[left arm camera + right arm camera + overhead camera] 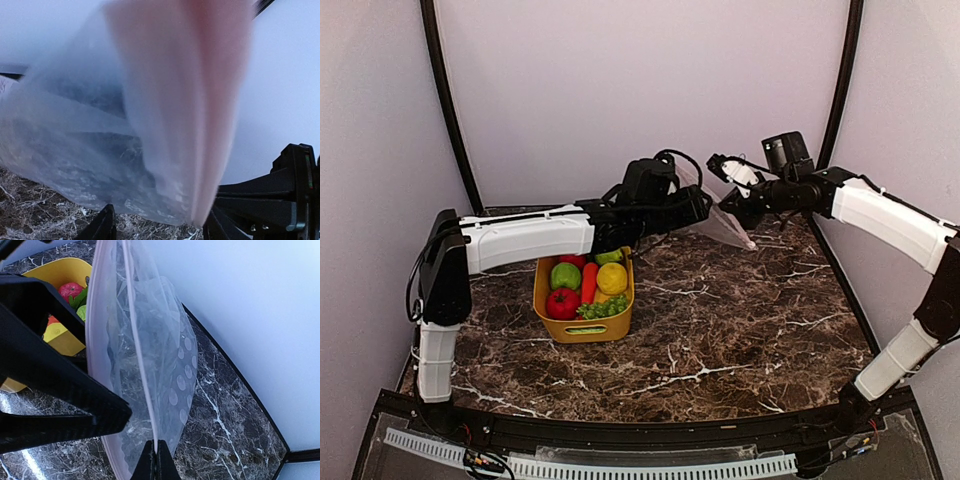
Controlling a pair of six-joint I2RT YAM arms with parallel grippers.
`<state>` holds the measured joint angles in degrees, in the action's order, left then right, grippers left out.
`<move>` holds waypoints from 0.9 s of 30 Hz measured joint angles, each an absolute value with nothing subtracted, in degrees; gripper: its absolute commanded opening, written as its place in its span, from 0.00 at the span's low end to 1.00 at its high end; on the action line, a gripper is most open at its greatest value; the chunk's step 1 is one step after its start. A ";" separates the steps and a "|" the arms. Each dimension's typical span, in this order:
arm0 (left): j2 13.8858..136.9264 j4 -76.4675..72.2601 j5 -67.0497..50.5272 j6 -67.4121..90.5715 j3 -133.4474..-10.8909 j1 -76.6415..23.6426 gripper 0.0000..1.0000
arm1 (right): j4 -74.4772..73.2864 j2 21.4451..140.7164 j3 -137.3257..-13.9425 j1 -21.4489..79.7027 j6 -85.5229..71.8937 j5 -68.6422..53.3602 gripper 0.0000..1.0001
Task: Place the food in the zip-top bag and seal the zipper
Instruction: Adjust the zipper food storage bag at the corner of the board.
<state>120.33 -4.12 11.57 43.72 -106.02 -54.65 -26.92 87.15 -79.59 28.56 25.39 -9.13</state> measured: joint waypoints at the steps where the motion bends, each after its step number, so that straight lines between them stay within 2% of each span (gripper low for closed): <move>1: 120.57 -3.64 11.66 44.23 -106.02 -54.68 0.56 | -26.83 87.15 -79.59 29.02 25.36 -8.93 0.00; 6: 121.43 -2.81 12.49 45.93 -106.06 -54.65 0.53 | -26.72 87.15 -79.72 30.72 24.75 -8.71 0.00; 8: 121.58 -2.79 12.75 46.46 -106.17 -54.65 0.47 | -26.70 87.15 -79.90 31.16 24.56 -8.69 0.00; 13: 121.82 -2.20 13.74 47.05 -107.26 -54.65 0.41 | -26.55 87.13 -79.92 32.32 24.38 -8.64 0.00; 24: 121.84 1.80 17.47 49.34 -107.85 -54.65 0.05 | -25.19 87.15 -79.99 34.39 22.11 -2.83 0.00; 25: 121.84 2.09 17.54 49.43 -107.85 -54.65 0.02 | -24.82 87.18 -80.01 34.39 21.96 -1.45 0.02; 27: 121.84 2.50 17.65 49.39 -107.85 -54.65 0.01 | -23.94 87.18 -80.01 34.39 21.71 0.58 0.18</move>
<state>121.84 2.50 17.65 49.39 -107.85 -54.65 -23.94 87.18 -80.01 34.39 21.71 0.58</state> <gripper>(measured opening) 0.032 0.013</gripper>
